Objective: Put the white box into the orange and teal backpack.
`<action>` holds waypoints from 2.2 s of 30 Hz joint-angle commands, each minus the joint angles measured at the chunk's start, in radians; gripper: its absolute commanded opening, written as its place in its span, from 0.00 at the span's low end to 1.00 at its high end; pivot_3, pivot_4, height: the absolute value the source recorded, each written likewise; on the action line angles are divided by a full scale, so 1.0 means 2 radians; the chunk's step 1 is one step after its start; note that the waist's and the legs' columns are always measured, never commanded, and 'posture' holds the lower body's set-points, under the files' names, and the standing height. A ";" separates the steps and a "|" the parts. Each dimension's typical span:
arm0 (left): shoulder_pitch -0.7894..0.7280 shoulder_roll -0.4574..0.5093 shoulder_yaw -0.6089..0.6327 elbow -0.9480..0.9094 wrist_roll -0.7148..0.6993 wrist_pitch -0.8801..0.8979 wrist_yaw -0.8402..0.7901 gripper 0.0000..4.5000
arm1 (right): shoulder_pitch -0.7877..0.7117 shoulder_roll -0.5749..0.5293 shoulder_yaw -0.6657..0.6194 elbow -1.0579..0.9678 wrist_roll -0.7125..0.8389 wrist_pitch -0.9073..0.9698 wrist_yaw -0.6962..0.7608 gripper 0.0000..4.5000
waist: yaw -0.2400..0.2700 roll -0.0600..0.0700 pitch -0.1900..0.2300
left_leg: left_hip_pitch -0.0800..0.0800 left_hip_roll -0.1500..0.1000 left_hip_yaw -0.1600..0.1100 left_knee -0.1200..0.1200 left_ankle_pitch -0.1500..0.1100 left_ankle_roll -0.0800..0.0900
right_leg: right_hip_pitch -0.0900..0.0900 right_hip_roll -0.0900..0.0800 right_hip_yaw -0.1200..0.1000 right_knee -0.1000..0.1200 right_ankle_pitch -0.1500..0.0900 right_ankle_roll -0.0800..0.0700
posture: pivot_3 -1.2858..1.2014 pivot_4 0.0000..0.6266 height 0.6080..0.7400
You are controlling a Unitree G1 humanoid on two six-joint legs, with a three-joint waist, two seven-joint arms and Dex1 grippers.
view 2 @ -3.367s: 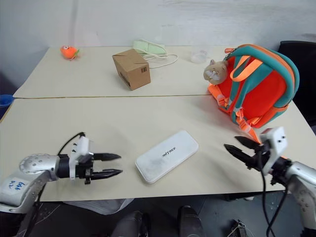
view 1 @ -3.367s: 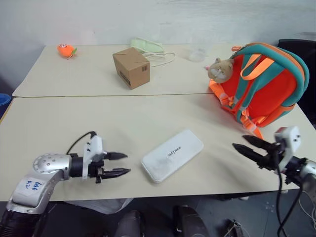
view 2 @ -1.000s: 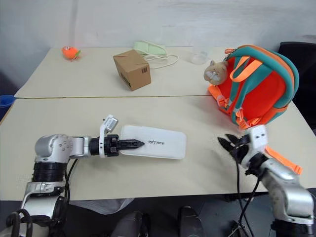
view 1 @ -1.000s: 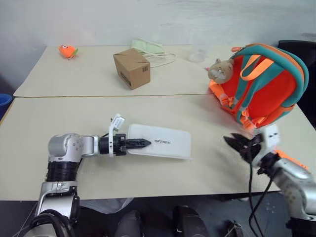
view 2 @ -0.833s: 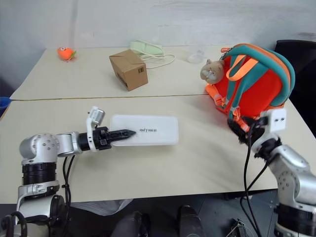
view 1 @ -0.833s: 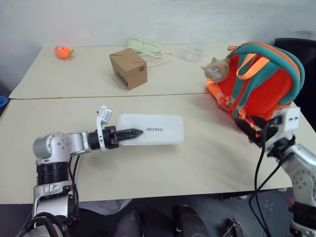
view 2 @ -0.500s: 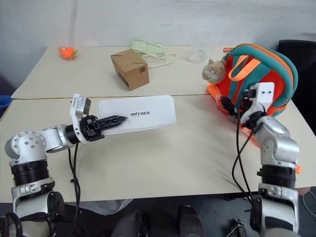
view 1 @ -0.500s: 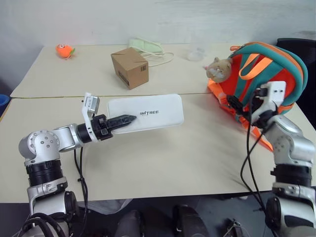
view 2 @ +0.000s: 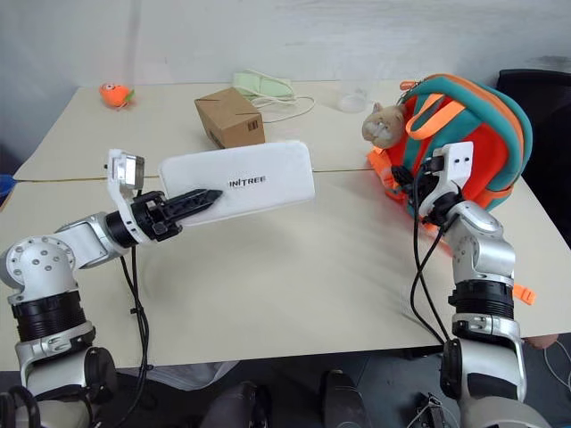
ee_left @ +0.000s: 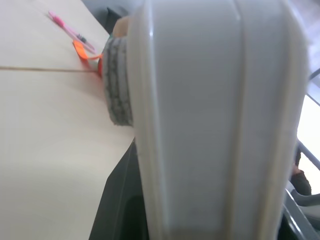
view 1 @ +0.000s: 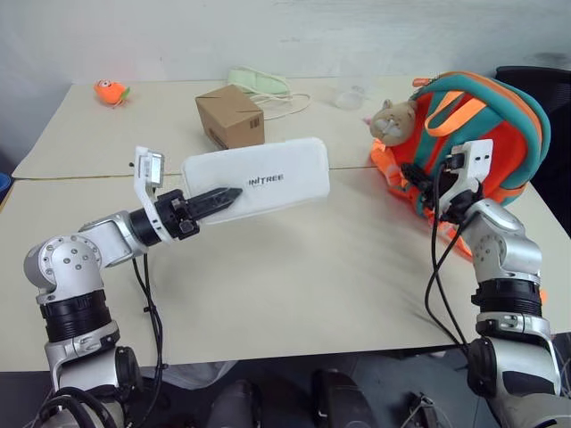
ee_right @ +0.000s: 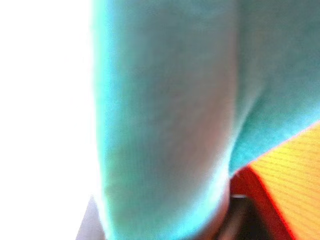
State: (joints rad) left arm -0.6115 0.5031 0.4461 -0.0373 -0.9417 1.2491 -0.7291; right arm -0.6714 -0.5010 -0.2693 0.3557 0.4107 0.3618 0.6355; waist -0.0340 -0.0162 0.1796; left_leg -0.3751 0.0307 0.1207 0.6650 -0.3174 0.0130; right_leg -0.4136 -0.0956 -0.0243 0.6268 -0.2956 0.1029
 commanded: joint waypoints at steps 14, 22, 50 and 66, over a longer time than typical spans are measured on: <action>-0.110 0.036 -0.054 0.043 0.018 -0.145 -0.067 0.29 | 0.232 -0.220 -0.088 -0.419 0.386 0.286 0.252 0.01 | 0.005 -0.002 0.002 | -0.001 0.000 -0.001 0.000 -0.001 0.001 | 0.001 0.000 -0.002 -0.003 0.000 0.000 | 0.52 0.24 1.00; -0.093 0.033 -0.113 0.031 0.036 -0.184 -0.130 0.29 | 0.274 -0.247 -0.127 -0.419 0.439 0.312 0.237 0.01 | 0.006 -0.004 0.003 | 0.000 0.000 -0.001 0.000 -0.001 0.001 | 0.001 -0.001 0.000 -0.003 0.000 0.000 | 0.52 0.24 1.00; -0.264 -0.098 -0.314 0.217 0.300 -0.518 -0.271 0.29 | 0.236 -0.232 -0.033 -0.373 0.324 0.254 0.255 0.01 | 0.030 -0.004 0.003 | -0.007 -0.001 -0.003 0.006 -0.001 0.005 | -0.002 -0.001 -0.004 -0.003 0.001 0.002 | 0.52 0.24 1.00; -0.323 -0.150 -0.305 0.392 0.394 -0.689 -0.233 0.29 | 0.241 -0.252 -0.068 -0.432 0.399 0.291 0.245 0.01 | 0.029 -0.004 0.003 | -0.010 -0.004 -0.006 0.009 -0.002 0.008 | -0.002 -0.008 -0.012 -0.003 0.002 0.004 | 0.52 0.24 1.00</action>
State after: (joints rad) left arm -1.2304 0.2053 -0.1908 0.7541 -0.1199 -0.1314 -1.1674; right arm -0.1872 -0.9881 -0.3696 -0.4499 1.1522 0.9407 1.1030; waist 0.0235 -0.0242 0.1854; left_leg -0.3947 0.0230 0.1093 0.6839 -0.3215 0.0293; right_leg -0.4166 -0.1116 -0.0496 0.6201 -0.2908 0.1110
